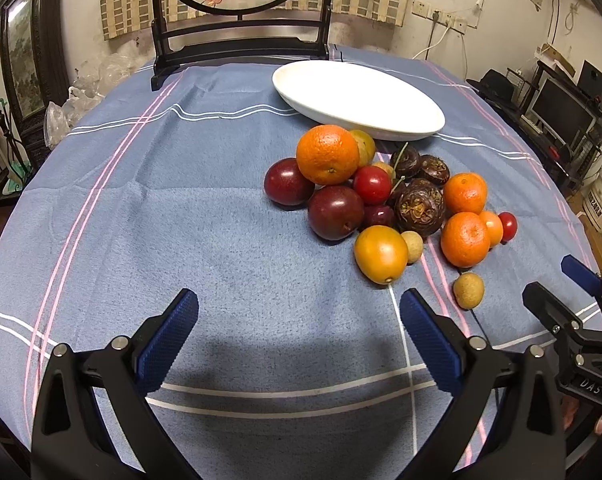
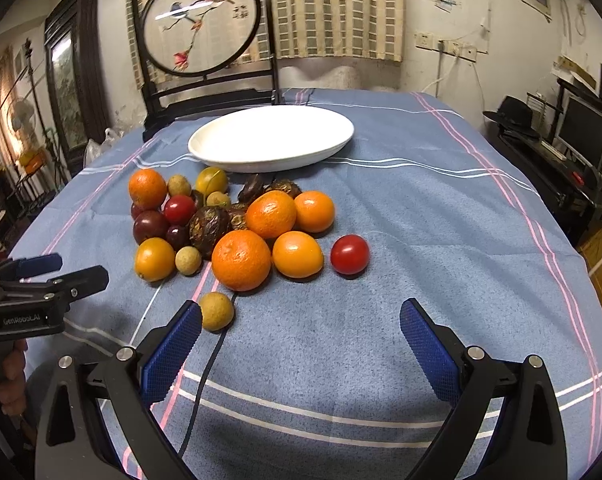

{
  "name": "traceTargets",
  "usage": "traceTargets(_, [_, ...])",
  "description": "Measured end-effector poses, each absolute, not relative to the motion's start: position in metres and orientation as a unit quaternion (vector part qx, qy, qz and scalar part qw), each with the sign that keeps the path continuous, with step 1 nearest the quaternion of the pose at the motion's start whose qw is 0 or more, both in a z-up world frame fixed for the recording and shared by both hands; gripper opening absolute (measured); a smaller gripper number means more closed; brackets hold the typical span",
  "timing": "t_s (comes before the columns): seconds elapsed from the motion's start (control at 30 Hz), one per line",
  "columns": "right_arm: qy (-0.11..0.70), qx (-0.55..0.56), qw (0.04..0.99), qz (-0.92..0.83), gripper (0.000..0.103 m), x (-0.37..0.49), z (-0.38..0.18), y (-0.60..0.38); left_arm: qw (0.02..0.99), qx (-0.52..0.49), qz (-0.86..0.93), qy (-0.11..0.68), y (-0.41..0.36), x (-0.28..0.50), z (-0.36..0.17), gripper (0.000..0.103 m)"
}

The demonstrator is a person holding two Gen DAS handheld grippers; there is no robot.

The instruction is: Organize fruits

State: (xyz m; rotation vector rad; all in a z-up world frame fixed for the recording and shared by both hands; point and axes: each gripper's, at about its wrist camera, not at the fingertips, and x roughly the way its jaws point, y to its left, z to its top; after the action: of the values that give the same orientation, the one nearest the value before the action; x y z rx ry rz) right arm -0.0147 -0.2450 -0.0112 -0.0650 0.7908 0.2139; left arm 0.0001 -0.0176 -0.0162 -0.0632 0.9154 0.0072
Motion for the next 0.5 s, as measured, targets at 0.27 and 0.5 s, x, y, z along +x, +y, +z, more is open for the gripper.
traceTargets(0.27, [0.406,-0.103,0.898,0.132,0.097,-0.009,-0.019,-0.214,0.89,-0.037,0.009,0.455,0.002,0.005,-0.026,0.099])
traceTargets(0.5, [0.447,-0.13,0.874,0.142,0.073,0.008,-0.03,-0.189,0.886,-0.05,0.006,0.461,0.015,0.011,-0.03,0.099])
